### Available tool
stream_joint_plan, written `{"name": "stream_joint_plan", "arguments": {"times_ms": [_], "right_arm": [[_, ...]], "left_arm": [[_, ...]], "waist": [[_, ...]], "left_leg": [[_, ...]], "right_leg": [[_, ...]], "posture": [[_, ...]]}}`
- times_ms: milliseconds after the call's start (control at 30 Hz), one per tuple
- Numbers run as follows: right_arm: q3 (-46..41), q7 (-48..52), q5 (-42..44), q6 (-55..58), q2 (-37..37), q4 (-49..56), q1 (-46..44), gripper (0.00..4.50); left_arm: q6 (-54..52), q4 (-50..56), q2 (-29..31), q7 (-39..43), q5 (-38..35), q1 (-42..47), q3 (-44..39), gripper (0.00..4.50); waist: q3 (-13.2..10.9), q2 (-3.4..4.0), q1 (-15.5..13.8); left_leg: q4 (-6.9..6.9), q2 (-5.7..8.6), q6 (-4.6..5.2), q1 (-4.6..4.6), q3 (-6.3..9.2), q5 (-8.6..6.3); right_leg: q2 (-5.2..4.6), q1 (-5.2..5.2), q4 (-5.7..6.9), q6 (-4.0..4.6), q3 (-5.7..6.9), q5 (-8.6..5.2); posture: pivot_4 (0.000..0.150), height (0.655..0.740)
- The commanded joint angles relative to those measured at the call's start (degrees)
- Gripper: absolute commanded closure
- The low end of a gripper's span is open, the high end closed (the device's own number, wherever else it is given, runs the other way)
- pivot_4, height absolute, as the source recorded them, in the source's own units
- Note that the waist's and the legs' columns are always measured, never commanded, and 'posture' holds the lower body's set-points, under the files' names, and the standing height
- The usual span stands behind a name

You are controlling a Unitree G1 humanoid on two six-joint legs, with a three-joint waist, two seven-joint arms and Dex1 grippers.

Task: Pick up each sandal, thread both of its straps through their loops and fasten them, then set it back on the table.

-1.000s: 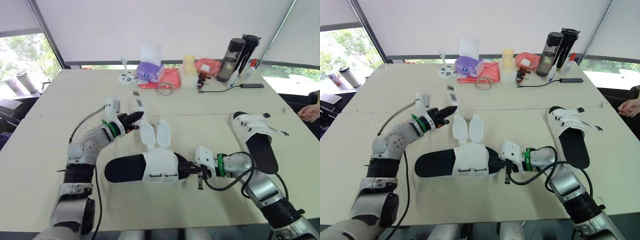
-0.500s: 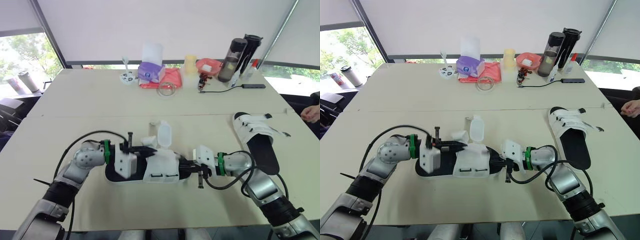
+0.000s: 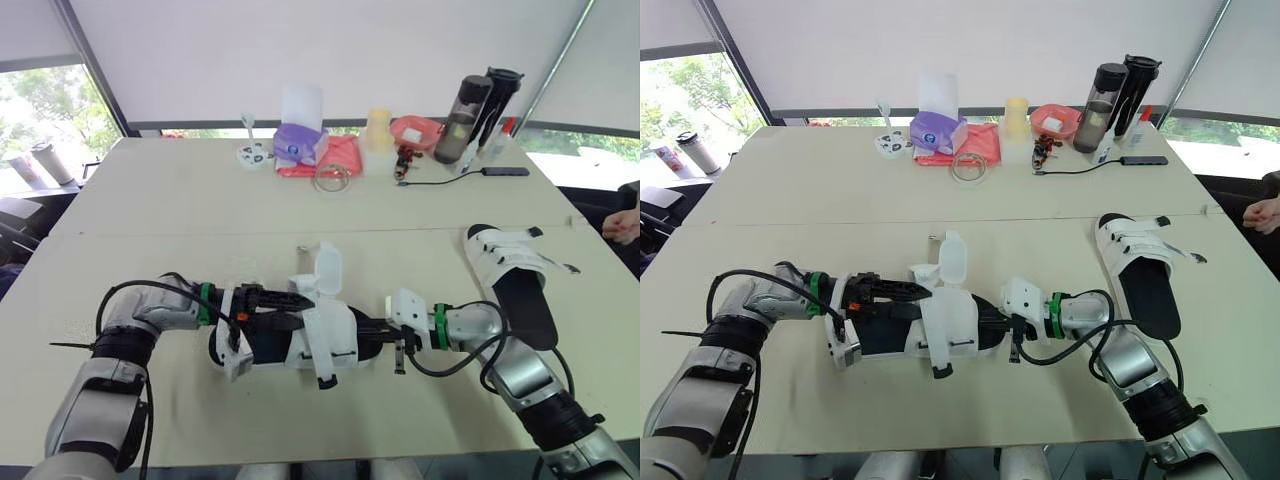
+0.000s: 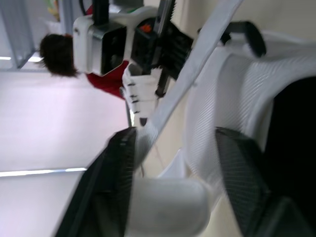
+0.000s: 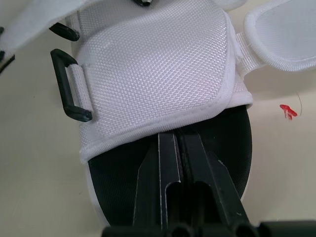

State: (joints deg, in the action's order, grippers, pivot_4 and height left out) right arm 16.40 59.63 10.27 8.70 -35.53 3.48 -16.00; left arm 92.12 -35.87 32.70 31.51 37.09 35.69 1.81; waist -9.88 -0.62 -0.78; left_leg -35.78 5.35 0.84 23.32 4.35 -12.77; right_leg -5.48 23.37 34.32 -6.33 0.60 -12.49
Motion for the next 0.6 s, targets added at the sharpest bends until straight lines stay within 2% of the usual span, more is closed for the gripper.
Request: {"name": "stream_joint_plan", "arguments": {"times_ms": [33,133,233,333,433,467,533,600], "right_arm": [[-0.36,-1.43,-2.22,1.80,-0.68,-3.51,1.48,4.50],[-0.56,-1.29,-2.05,1.75,-0.94,-3.52,2.02,4.50],[-0.57,-0.96,-1.95,1.78,-0.88,-3.93,2.08,4.50],[-0.25,-0.36,-1.95,1.72,-0.85,-4.10,2.35,4.50],[-0.22,0.04,-1.98,1.49,-0.94,-4.40,2.60,4.50],[-0.28,0.11,-2.02,1.45,-0.91,-4.48,2.62,4.50],[-0.34,0.29,-1.96,1.53,-0.93,-4.50,2.76,4.50],[-0.30,0.31,-1.89,1.70,-0.93,-4.25,3.01,4.50]], "left_arm": [[-3.85,0.33,2.32,-5.05,-1.05,-2.02,-2.58,1.93],[-19.76,7.18,4.56,-2.37,-16.46,-7.32,0.99,1.93],[-33.90,17.84,7.03,2.49,-28.48,-13.60,2.91,1.93],[-59.39,37.19,10.26,7.54,-44.46,-22.40,3.72,1.93],[-90.51,55.97,13.98,5.48,-64.83,-27.52,2.87,1.93],[-96.18,59.17,14.62,4.73,-68.56,-27.99,2.10,1.93],[-108.63,66.04,17.25,2.27,-82.13,-29.32,-0.11,1.93],[-115.58,70.26,18.83,1.53,-89.79,-30.58,-2.02,1.93]], "waist": [[0.00,0.00,0.04],[0.00,0.01,0.10],[-0.02,0.03,0.14],[-0.03,0.05,0.24],[-0.06,0.02,0.12],[-0.06,0.02,0.08],[-0.06,0.08,0.13],[-0.06,0.11,0.19]], "left_leg": [[0.00,-0.01,0.00,-0.01,0.00,0.00],[-0.01,-0.02,0.00,-0.01,0.00,0.00],[-0.02,-0.03,0.00,-0.01,0.01,0.00],[-0.03,-0.06,0.00,0.00,0.02,-0.01],[0.00,-0.10,0.04,0.06,0.04,-0.04],[0.00,-0.12,0.04,0.06,0.05,-0.04],[0.02,-0.13,0.04,0.06,0.08,-0.04],[0.07,-0.12,0.04,0.06,0.08,-0.04]], "right_leg": [[0.00,0.00,0.00,-0.03,0.01,-0.02],[0.00,0.02,0.03,-0.02,0.02,0.00],[-0.01,0.07,0.01,0.07,0.03,0.05],[-0.03,0.04,-0.01,0.29,0.01,-0.07],[-0.02,-0.05,0.00,0.14,-0.02,-0.22],[0.00,-0.04,0.02,0.11,-0.02,-0.24],[0.03,-0.07,0.05,0.09,-0.03,-0.28],[0.03,-0.09,0.04,0.10,-0.04,-0.30]], "posture": [[0.150,0.7400],[0.150,0.7400],[0.150,0.7400],[0.150,0.7400],[0.150,0.7400],[0.150,0.7400],[0.150,0.7400],[0.150,0.7400]]}}
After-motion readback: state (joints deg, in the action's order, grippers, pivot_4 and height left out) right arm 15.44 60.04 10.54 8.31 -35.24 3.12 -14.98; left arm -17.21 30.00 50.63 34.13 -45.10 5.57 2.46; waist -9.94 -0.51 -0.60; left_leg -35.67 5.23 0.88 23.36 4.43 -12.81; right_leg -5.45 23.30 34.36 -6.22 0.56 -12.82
